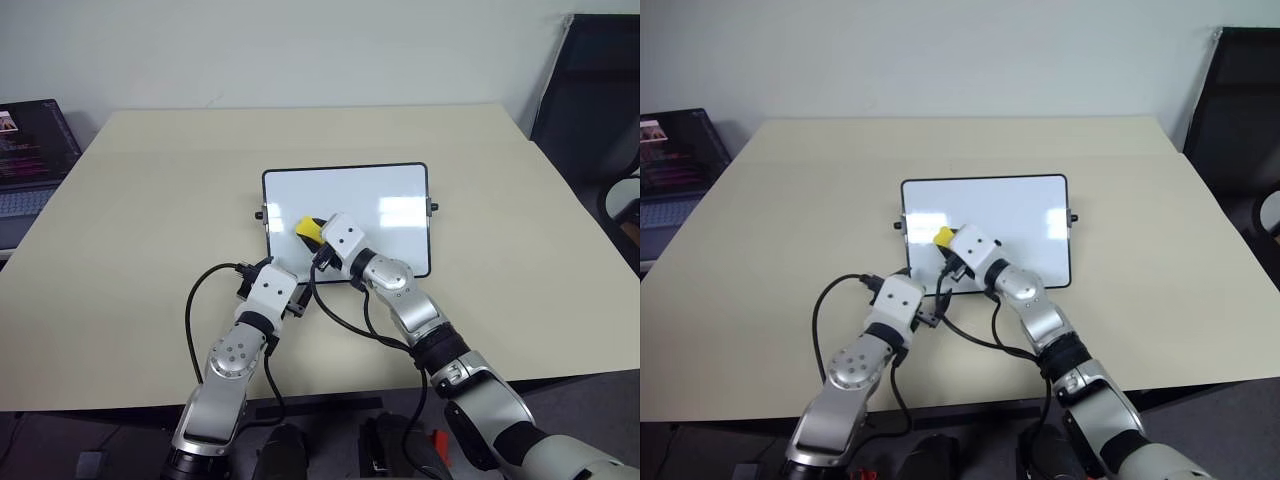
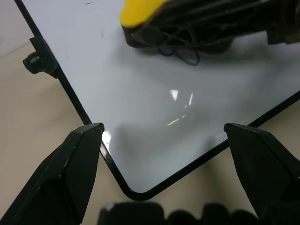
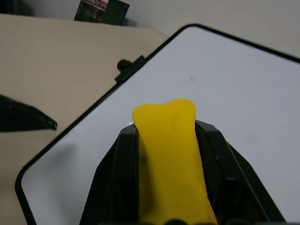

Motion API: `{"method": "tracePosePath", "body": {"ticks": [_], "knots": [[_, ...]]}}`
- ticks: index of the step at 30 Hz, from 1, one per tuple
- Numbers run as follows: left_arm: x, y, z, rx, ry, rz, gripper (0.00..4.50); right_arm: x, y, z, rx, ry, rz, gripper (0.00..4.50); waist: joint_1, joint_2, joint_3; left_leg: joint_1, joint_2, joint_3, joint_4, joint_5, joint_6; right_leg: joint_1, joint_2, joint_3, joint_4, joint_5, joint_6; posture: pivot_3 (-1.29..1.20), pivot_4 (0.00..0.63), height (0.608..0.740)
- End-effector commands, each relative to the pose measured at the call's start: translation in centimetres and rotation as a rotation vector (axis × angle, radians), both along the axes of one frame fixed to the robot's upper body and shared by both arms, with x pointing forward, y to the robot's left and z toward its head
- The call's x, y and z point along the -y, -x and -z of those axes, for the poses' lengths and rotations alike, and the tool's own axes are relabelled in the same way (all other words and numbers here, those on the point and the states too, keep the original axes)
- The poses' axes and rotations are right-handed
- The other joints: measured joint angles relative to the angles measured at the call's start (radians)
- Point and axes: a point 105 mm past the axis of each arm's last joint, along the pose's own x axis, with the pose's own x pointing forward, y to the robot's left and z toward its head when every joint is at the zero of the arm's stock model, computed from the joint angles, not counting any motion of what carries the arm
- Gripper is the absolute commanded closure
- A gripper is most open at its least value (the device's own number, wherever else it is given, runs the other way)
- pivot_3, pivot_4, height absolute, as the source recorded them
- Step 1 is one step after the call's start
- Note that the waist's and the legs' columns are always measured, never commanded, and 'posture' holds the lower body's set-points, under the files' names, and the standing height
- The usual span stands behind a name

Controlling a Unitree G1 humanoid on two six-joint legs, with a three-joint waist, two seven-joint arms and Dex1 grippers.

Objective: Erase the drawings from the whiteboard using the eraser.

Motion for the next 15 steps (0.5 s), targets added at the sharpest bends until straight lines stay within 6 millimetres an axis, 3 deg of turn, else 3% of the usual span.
{"method": "tracePosePath", "body": {"ticks": [1,10,15], "knots": [[-0.1,0.1,-1.7,0.065,0.000,-0.009,0.00,-0.4,0.1,-0.1,0.018,0.033,0.007,3.22,0.000,0.000,0.000,0.000,0.000,0.000,0.000,0.000,0.000,0.000,0.000,0.000,0.000,0.000,0.000,0.00,0.150,0.740],[0.0,-0.2,-2.0,0.074,-0.002,-0.009,0.00,2.3,0.4,2.2,-0.025,0.138,0.081,3.22,0.002,0.000,0.000,0.001,0.000,-0.001,0.000,0.000,0.000,0.001,0.000,0.000,0.001,0.000,0.000,0.00,0.150,0.740],[0.2,-0.4,-2.1,0.075,-0.002,0.002,0.00,4.5,0.7,2.4,-0.044,0.150,0.131,3.22,0.004,0.000,0.000,0.001,-0.001,-0.001,0.001,0.000,0.000,0.001,0.000,0.000,0.001,0.000,0.000,0.00,0.150,0.740]]}}
